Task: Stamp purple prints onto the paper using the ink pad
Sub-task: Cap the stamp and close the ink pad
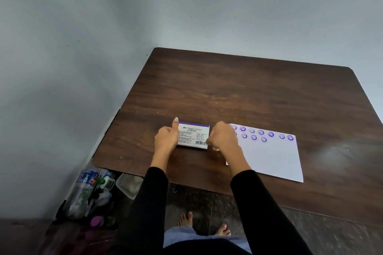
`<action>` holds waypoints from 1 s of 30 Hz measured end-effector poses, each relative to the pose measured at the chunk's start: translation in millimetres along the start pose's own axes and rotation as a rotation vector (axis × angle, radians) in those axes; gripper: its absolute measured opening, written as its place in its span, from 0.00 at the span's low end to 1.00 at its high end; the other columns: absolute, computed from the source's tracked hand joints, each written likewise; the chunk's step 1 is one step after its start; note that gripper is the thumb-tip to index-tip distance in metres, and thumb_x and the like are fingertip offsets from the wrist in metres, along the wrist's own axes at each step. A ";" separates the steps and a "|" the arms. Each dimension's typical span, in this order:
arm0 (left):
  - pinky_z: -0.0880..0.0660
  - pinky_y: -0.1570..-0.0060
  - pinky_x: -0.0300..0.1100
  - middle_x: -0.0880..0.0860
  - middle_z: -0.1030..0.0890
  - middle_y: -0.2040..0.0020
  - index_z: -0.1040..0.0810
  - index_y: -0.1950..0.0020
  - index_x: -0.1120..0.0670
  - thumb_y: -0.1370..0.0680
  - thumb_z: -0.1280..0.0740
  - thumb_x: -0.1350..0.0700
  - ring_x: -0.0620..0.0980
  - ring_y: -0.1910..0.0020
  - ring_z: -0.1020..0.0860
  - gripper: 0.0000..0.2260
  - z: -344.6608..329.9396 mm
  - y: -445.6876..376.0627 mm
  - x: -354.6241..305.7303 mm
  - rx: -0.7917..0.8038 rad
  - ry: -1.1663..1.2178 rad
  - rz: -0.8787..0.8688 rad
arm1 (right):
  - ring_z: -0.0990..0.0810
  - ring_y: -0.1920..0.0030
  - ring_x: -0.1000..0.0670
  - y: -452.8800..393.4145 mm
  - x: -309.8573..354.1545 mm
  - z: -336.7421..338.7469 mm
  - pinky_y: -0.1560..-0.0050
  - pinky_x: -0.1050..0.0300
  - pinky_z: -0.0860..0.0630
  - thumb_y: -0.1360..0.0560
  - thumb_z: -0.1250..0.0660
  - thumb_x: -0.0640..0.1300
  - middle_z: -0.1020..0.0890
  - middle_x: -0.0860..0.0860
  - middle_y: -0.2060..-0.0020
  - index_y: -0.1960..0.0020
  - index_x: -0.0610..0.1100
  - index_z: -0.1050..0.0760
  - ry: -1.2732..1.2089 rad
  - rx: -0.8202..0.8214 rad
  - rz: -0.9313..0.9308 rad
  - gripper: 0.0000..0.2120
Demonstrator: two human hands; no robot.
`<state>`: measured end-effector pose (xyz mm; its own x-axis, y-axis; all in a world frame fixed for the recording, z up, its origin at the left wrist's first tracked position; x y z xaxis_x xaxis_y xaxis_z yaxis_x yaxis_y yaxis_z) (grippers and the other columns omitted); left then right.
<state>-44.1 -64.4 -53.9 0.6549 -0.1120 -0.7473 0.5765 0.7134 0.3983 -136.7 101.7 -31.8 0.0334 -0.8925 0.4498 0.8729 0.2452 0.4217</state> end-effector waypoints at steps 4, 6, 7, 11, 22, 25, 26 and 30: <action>0.31 0.50 0.47 0.51 0.25 0.66 0.26 0.65 0.56 0.22 0.45 0.38 0.58 0.50 0.24 0.25 -0.5 1.3 -2.0 -0.011 -0.032 -0.016 | 0.21 0.47 0.37 -4.4 -10.0 40.7 0.50 0.50 0.24 0.33 0.31 0.35 0.19 0.39 0.49 0.51 0.39 0.21 -0.060 -0.185 -0.010 0.11; 0.30 0.47 0.48 0.56 0.21 0.59 0.26 0.64 0.58 0.22 0.45 0.37 0.59 0.47 0.24 0.26 -0.8 1.0 -2.9 -0.019 -0.056 -0.010 | 0.22 0.45 0.38 -4.3 -13.5 40.6 0.48 0.50 0.24 0.34 0.31 0.33 0.20 0.40 0.46 0.47 0.41 0.22 -0.071 -0.167 0.019 0.16; 0.29 0.44 0.49 0.58 0.19 0.53 0.24 0.59 0.60 0.22 0.46 0.37 0.60 0.45 0.24 0.27 -1.5 0.3 -3.6 -0.024 -0.071 -0.012 | 0.23 0.44 0.39 -3.9 -14.9 36.8 0.48 0.50 0.25 0.34 0.30 0.33 0.21 0.40 0.44 0.44 0.42 0.24 -0.070 -0.148 0.041 0.19; 0.31 0.36 0.53 0.60 0.22 0.40 0.26 0.39 0.62 0.23 0.45 0.36 0.60 0.38 0.27 0.31 -3.1 0.5 -11.2 -0.056 -0.114 -0.023 | 0.24 0.42 0.41 -2.0 -17.1 16.5 0.44 0.51 0.26 0.31 0.29 0.36 0.20 0.42 0.43 0.42 0.45 0.24 -0.087 -0.087 0.136 0.18; 0.35 0.35 0.54 0.60 0.25 0.35 0.31 0.35 0.60 0.22 0.46 0.36 0.61 0.35 0.29 0.30 -9.4 6.2 -16.3 -0.060 -0.151 0.000 | 0.23 0.43 0.44 -7.3 -30.4 27.6 0.44 0.48 0.23 0.35 0.30 0.34 0.20 0.45 0.42 0.41 0.46 0.25 -0.167 -0.088 0.161 0.24; 0.38 0.33 0.56 0.60 0.26 0.34 0.32 0.34 0.60 0.22 0.46 0.36 0.61 0.33 0.31 0.30 -12.8 8.2 -21.2 -0.067 -0.167 -0.034 | 0.32 0.34 0.40 -13.8 -49.9 35.9 0.39 0.44 0.28 0.37 0.24 0.41 0.28 0.42 0.36 0.34 0.45 0.33 -0.009 -0.076 0.052 0.34; 0.39 0.32 0.56 0.60 0.26 0.34 0.32 0.33 0.60 0.22 0.46 0.36 0.61 0.33 0.31 0.30 -14.6 9.0 -22.8 -0.066 -0.181 -0.041 | 0.34 0.33 0.40 -15.3 -57.3 34.2 0.37 0.43 0.31 0.37 0.22 0.44 0.30 0.42 0.34 0.33 0.44 0.35 0.048 -0.055 0.005 0.37; 0.42 0.32 0.57 0.59 0.27 0.34 0.32 0.32 0.59 0.22 0.47 0.36 0.60 0.33 0.32 0.30 -22.3 11.2 -28.9 -0.057 -0.226 -0.056 | 0.43 0.27 0.38 -16.5 -76.8 18.3 0.32 0.41 0.37 0.36 0.22 0.49 0.40 0.42 0.27 0.29 0.45 0.41 0.168 0.017 -0.074 0.43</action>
<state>-67.5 -37.7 -39.7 0.7196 -0.2998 -0.6264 0.5903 0.7392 0.3242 -162.6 173.2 -58.9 0.0514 -0.9586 0.2799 0.8679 0.1815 0.4624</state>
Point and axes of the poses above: each hand's wrist, its own y-axis away from the middle knuckle, its own z-axis out of the back of the hand, x = y × z, the point moved 6 cm from there along -y, towards the middle knuckle
